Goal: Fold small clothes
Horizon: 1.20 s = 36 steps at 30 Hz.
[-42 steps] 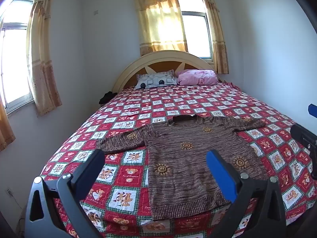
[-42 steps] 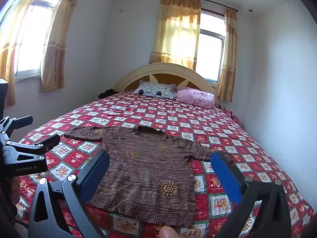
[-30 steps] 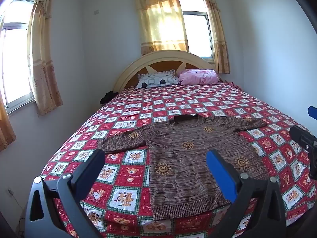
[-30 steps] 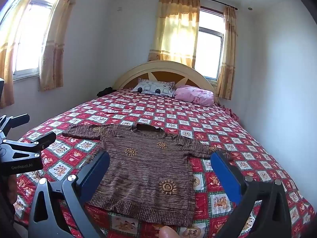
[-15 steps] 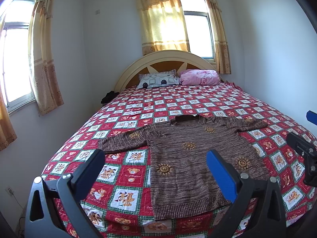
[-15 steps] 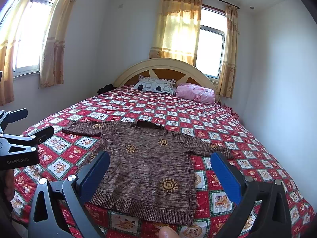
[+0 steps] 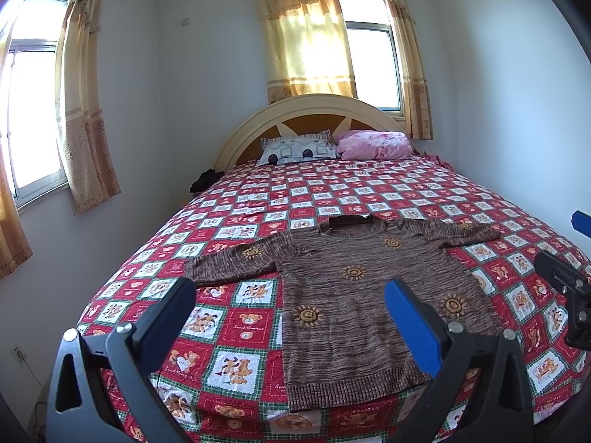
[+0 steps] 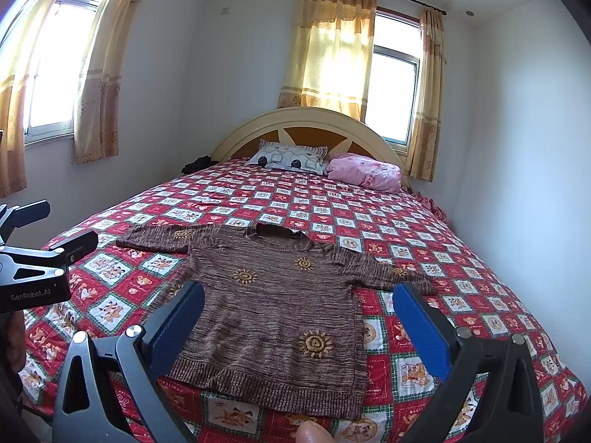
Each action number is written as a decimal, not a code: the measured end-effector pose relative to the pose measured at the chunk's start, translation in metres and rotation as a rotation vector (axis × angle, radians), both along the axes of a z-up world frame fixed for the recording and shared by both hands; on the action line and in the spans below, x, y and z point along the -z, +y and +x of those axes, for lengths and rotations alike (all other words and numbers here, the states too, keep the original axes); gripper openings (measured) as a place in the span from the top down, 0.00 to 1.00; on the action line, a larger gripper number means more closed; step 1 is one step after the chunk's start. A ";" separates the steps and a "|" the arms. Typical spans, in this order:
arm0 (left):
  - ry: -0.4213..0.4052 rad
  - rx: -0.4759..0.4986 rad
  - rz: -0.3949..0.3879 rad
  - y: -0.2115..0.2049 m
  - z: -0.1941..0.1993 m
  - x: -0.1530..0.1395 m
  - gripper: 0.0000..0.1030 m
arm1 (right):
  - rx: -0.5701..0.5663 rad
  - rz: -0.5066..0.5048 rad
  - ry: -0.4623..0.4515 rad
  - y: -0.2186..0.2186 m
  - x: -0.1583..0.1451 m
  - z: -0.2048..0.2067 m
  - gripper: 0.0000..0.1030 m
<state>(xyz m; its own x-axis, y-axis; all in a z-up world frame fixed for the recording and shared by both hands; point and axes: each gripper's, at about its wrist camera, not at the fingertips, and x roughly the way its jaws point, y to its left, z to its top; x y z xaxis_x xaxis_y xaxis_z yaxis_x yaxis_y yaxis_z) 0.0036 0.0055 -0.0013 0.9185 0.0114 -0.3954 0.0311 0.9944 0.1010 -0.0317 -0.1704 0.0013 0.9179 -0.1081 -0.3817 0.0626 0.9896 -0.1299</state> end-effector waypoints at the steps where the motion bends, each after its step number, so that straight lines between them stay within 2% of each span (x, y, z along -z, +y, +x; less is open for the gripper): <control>1: 0.000 0.000 0.000 0.000 0.000 0.000 0.00 | -0.001 0.001 0.001 0.000 0.000 0.000 0.01; 36: 0.006 -0.008 -0.006 0.007 0.001 0.002 0.00 | -0.008 0.001 0.013 0.004 0.004 0.002 0.01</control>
<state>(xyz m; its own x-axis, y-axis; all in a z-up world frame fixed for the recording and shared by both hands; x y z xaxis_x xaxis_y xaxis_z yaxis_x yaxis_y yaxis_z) 0.0050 0.0129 -0.0032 0.9160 0.0157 -0.4009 0.0242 0.9952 0.0945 -0.0292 -0.1669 -0.0028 0.9136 -0.1003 -0.3941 0.0528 0.9902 -0.1295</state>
